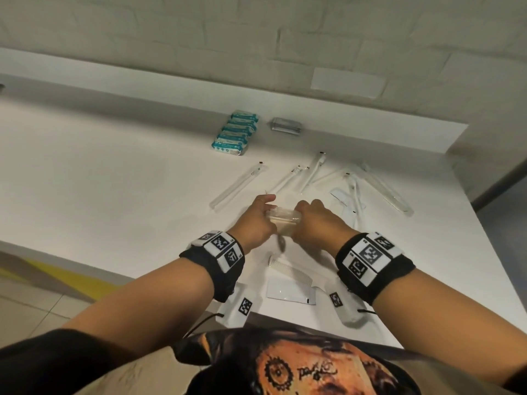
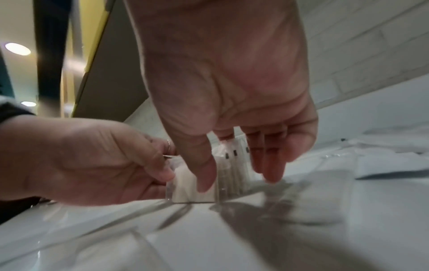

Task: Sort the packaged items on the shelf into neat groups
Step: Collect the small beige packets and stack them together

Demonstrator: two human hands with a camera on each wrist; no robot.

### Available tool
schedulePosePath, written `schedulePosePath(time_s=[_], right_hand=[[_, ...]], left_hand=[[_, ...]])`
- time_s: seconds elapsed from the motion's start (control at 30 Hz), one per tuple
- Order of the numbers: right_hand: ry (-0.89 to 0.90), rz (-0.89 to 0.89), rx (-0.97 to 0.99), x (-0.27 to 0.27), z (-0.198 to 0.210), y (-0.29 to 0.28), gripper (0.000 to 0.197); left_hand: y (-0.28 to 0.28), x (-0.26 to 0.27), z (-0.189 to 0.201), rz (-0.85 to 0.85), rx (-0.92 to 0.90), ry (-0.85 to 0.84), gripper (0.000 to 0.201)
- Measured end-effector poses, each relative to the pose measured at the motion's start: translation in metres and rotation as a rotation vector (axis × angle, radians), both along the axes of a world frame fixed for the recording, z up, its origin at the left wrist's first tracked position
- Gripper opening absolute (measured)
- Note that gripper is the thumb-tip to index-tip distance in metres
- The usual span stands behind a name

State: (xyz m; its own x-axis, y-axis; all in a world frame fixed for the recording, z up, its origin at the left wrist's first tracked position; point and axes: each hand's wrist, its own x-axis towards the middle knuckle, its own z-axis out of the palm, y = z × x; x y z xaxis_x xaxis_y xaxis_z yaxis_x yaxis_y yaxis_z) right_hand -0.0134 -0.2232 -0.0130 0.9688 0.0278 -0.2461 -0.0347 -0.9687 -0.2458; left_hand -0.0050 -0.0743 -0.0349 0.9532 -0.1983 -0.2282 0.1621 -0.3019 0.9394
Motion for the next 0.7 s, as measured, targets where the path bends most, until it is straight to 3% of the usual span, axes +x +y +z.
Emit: schedulePosePath(time_s=[0.2, 0.3, 0.47, 0.6, 0.7], right_hand=[[0.017, 0.063, 0.204, -0.014, -0.002, 0.009, 0.029], [-0.012, 0.095, 0.17, -0.014, 0.0, 0.008, 0.025], [0.023, 0.159, 0.107, -0.015, 0.003, 0.005, 0.026], [0.076, 0.102, 0.143, 0.001, 0.012, 0.003, 0.02], [0.044, 0.017, 0.312, 0.023, 0.032, 0.004, 0.017]], left_hand=[[-0.011, -0.002, -0.006, -0.075, -0.069, 0.04, 0.081], [-0.01, 0.001, -0.008, -0.068, -0.029, 0.014, 0.073], [-0.009, 0.003, -0.017, -0.196, 0.173, 0.019, 0.056], [-0.006, 0.014, -0.003, -0.132, 0.252, -0.034, 0.062], [-0.001, 0.028, 0.016, -0.003, 0.075, -0.024, 0.076]])
